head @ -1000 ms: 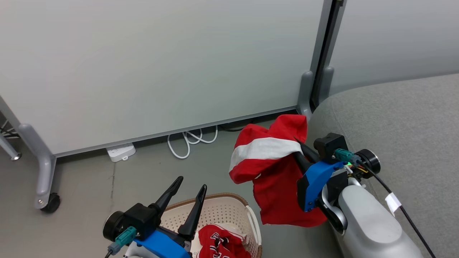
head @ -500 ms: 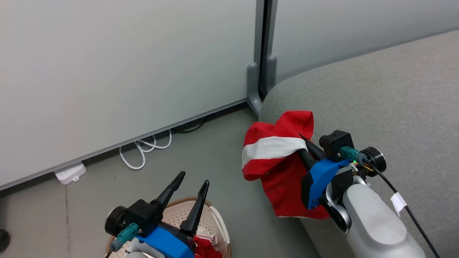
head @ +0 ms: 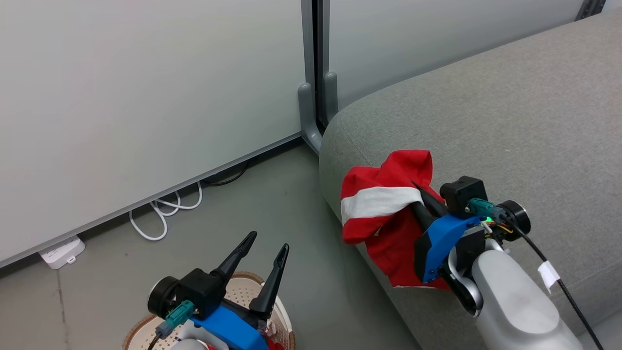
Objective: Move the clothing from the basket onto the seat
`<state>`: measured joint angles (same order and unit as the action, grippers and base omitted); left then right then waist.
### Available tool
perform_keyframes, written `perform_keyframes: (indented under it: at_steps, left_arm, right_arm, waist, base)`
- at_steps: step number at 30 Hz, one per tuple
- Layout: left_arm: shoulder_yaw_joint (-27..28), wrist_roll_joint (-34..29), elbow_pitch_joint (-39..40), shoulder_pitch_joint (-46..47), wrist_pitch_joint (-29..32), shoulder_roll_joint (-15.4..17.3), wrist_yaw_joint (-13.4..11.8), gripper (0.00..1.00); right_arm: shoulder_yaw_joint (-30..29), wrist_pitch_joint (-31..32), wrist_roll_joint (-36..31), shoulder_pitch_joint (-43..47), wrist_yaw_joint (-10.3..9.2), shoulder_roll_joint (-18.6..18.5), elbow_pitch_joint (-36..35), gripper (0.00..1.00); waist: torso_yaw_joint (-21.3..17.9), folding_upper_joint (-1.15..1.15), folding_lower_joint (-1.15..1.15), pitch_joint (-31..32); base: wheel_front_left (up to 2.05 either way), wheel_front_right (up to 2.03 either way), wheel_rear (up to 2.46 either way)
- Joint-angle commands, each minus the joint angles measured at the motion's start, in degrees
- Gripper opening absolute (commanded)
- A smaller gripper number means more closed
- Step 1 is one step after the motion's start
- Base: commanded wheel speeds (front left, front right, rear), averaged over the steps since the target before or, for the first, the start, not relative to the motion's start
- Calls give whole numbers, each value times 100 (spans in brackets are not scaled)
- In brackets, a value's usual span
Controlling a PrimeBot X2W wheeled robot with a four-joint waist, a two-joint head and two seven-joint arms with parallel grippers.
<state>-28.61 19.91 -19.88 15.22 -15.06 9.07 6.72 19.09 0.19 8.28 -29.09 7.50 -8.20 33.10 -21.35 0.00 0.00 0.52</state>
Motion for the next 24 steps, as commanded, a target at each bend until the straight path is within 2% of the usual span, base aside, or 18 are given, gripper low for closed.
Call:
perform_keyframes:
  at_steps: [1,3,8,13,17,18,20,24]
  left_arm:
    - [-20,-44,-11,56,-16,11,32,100]
    - [-25,-55,-13,76,-17,6,42,100]
    - [-108,-114,27,317,-15,58,46,100]
    - [-355,-245,168,903,50,107,66,100]
    - [-541,-366,367,1394,123,174,73,100]
    - [-541,-366,367,1394,123,174,73,100]
    - [-627,-422,554,1754,182,240,74,100]
    - [-764,-508,769,2107,237,291,76,100]
  right_arm:
    - [-57,36,94,48,-2,-45,-30,0]
    - [-102,121,239,-85,-2,-134,-59,0]
    - [-473,450,670,-917,-2,-884,-149,0]
    - [-1017,595,1053,-1746,-2,-1779,-46,0]
    - [-1626,465,1244,-2230,-2,-2410,132,0]
    - [-1626,465,1244,-2230,-2,-2410,132,0]
    - [-2127,223,1284,-2438,-2,-2745,305,0]
    - [-2664,-252,1210,-2402,-2,-2815,704,0]
  waist:
    - [18,0,0,-27]
    - [50,0,0,-79]
    - [239,0,0,-653]
    - [562,0,0,-1537]
    - [794,0,0,-2334]
    - [794,0,0,-2334]
    - [913,0,0,-2928]
    - [1002,0,0,-3510]
  base:
    - [0,0,0]
    - [0,0,0]
    - [0,0,0]
    - [0,0,0]
    - [0,0,0]
    - [0,0,0]
    - [0,0,0]
    - [0,0,0]
